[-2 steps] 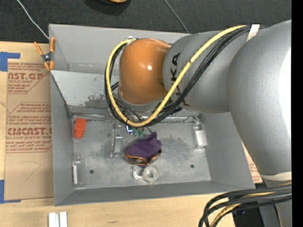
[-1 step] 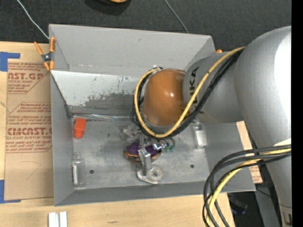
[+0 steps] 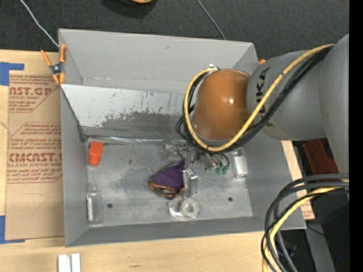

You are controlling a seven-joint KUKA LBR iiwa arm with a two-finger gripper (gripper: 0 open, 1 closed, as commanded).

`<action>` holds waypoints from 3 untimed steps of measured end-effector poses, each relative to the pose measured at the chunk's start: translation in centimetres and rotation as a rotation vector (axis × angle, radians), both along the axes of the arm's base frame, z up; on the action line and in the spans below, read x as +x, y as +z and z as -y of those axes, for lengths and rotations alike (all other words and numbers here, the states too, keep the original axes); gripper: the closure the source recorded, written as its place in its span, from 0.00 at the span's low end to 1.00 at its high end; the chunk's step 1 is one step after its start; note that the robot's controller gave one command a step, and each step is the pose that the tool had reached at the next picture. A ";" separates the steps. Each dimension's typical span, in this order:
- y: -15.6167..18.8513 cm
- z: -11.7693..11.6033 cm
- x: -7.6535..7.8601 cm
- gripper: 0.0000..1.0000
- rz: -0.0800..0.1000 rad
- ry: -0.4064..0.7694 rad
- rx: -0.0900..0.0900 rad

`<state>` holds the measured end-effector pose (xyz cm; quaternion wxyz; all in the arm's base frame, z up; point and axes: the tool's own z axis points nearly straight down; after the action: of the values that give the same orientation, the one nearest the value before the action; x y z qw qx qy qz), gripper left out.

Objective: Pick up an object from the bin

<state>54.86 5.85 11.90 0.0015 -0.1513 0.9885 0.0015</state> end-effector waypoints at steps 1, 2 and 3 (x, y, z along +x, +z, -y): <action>-1.9 1.9 1.8 0.00 -0.010 0.180 -0.003; -4.9 1.2 1.1 0.00 0.001 -0.028 0.002; -4.9 0.9 2.3 1.00 -0.008 0.283 -0.001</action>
Offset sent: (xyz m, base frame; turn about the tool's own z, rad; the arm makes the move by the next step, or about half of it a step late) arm 0.0108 -0.0130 -0.0490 0.0281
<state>57.19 4.90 7.02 -0.0026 -0.2895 0.9572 0.0019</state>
